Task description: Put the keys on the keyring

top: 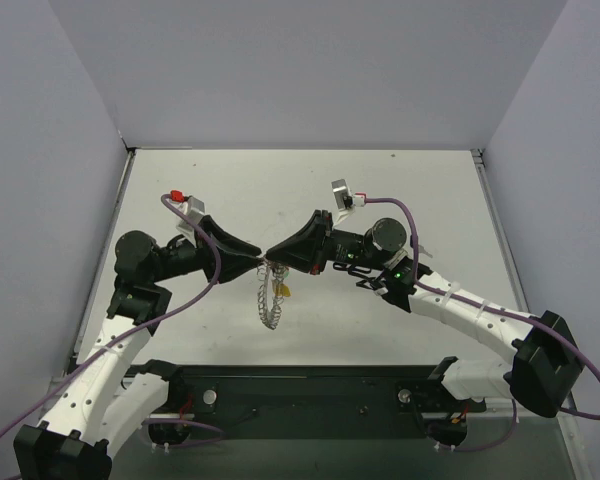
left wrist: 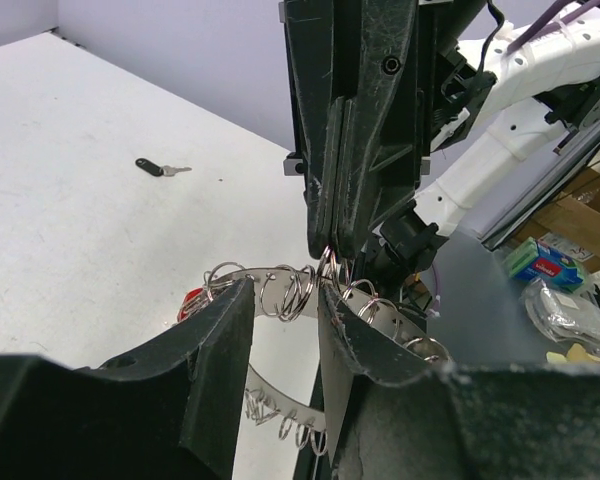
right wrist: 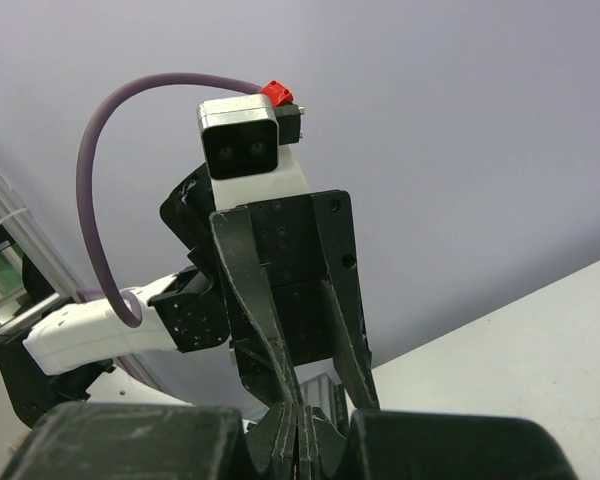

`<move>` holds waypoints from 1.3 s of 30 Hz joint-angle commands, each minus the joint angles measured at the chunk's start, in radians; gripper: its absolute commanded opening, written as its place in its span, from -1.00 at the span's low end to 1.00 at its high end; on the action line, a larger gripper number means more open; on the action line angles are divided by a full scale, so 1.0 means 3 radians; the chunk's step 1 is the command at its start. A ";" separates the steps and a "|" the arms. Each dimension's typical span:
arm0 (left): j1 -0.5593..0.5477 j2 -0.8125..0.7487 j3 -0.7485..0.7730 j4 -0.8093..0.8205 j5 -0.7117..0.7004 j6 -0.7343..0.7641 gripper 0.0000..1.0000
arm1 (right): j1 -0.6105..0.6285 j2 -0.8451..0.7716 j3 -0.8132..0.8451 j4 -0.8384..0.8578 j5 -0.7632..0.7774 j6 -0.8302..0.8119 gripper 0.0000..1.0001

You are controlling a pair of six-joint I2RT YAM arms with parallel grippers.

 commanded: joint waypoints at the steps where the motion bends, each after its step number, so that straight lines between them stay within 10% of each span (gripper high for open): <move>1: -0.0095 0.0007 0.0174 0.0179 0.0107 -0.0021 -0.16 | 0.0024 -0.0067 0.0054 0.0471 0.0040 -0.0037 -1.00; 39: -0.0468 -0.0417 0.0419 -0.0388 -0.0113 0.0322 -0.15 | 0.0019 -0.0051 0.0064 0.0092 0.0275 -0.0267 -1.00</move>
